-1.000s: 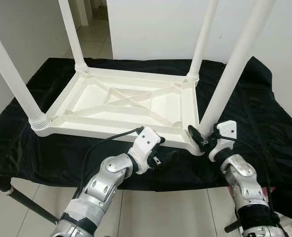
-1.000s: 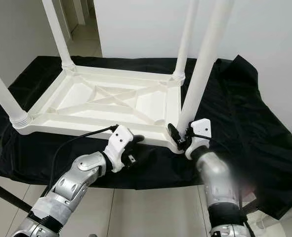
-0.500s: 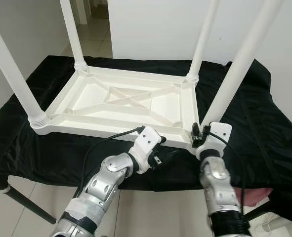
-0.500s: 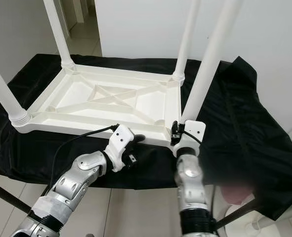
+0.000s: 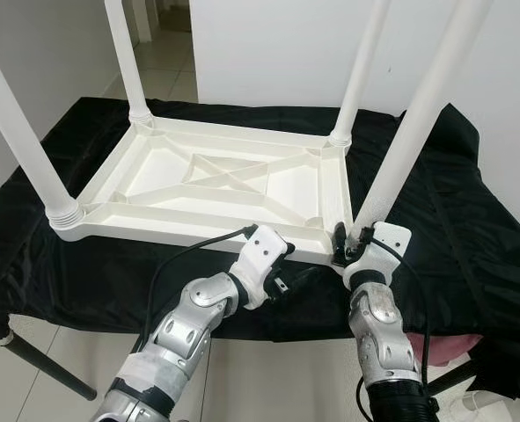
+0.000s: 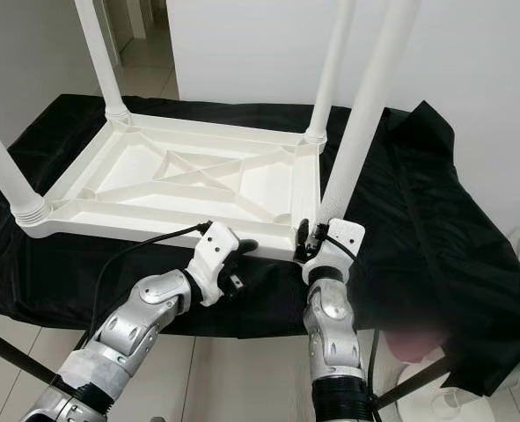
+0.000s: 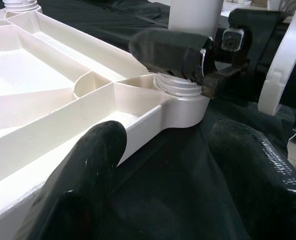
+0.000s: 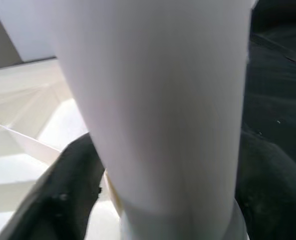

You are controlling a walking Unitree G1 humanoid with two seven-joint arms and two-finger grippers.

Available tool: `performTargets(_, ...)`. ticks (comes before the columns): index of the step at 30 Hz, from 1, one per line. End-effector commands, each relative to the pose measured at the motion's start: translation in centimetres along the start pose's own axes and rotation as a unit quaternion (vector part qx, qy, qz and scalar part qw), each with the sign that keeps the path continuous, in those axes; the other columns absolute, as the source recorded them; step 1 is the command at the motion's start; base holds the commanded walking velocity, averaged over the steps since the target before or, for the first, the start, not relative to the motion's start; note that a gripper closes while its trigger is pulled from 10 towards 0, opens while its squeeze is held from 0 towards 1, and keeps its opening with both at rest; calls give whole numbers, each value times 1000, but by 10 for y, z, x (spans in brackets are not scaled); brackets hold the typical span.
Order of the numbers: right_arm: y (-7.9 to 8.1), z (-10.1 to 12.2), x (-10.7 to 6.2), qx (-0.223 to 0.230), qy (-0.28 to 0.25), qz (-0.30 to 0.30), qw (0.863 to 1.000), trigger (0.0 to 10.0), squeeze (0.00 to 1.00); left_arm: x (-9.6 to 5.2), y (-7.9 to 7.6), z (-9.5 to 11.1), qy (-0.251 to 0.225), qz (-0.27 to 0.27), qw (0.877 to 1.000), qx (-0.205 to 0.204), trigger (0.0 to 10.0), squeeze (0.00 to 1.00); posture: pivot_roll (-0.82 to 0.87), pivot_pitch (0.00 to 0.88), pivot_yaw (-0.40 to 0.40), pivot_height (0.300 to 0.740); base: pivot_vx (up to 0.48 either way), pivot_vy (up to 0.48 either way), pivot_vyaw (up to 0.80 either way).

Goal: Building children table

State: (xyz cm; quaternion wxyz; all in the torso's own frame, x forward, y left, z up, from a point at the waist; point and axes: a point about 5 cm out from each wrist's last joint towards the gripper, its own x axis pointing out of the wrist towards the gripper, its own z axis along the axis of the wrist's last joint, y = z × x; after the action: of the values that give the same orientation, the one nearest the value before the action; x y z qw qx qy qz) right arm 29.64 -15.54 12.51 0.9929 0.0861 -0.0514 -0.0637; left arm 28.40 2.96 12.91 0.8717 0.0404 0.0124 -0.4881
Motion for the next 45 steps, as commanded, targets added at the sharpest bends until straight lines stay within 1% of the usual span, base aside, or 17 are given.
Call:
performTargets(1,-5,1,-3,-1,-8,8,1000,10000,1000,-1,-4,-1,3,-22,1000,3,10000,0,-25,0,-28,740,0,0,0)
performTargets(2,-6,2,-3,-4,-8,10,1000,10000,1000,-1,-4,-1,3,-22,1000,3,10000,0,-25,0,-28,740,0,0,0)
performTargets(3,-8,1,-4,-9,-8,18,1000,10000,0,-1,-4,-1,3,-22,1000,3,10000,0,-25,0,-27,740,0,0,0)
performTargets(17,-27,14,-1,-38,-31,153,987,10000,0,-4,-4,-1,4,-25,1000,6,10000,0,-28,0,-19,740,0,0,0)
performTargets(20,-29,15,1,-53,-15,217,975,10000,0,-4,-4,0,3,-28,1000,7,10000,0,-27,0,-15,740,0,0,0)
performTargets(23,-30,14,1,-56,-11,232,971,10000,0,-5,-5,0,3,-29,1000,7,10000,0,-27,0,-15,740,0,0,0)
performTargets(25,-33,14,2,-79,-2,270,960,10000,0,-6,-6,-1,5,-30,1000,7,10000,0,-19,0,-17,740,0,0,0)
performTargets(26,-33,14,2,-79,-2,270,960,10000,0,-6,-6,-1,5,-30,1000,7,10000,0,-19,0,-17,740,0,0,0)
performTargets(27,-36,13,6,-105,10,294,950,10000,0,-6,-7,-1,6,-32,999,5,10000,0,-14,0,-19,740,0,0,0)
performTargets(29,-37,12,7,-110,15,297,948,10000,0,-6,-8,-1,6,-33,999,4,10000,0,-14,0,-19,740,0,0,0)
performTargets(30,-37,12,9,-111,17,302,947,9569,0,-6,-8,-2,9,-36,999,9,10000,0,-8,0,-25,740,0,0,0)
performTargets(31,-37,12,10,-110,18,306,946,4510,0,-7,-9,-3,12,-38,999,13,10000,0,-8,0,-25,740,0,0,0)
performTargets(33,-37,12,11,-113,20,314,942,4510,0,-7,-10,-5,19,-41,999,20,10000,0,-7,0,-28,740,0,0,0)
performTargets(34,-37,12,13,-119,23,319,940,2980,0,-7,-11,-7,24,-44,998,25,10000,0,-5,0,-29,740,0,0,0)
performTargets(35,-37,12,13,-119,23,319,940,2980,0,-7,-11,-7,24,-44,998,25,10000,0,-5,0,-29,740,0,0,0)
performTargets(36,-37,11,14,-122,30,326,937,0,0,-7,-12,-8,26,-47,998,26,10000,0,-3,0,-30,740,0,0,0)
performTargets(45,-42,4,18,-126,47,322,937,0,0,-7,-12,-6,25,-44,998,26,10000,0,7,0,-34,740,0,0,0)
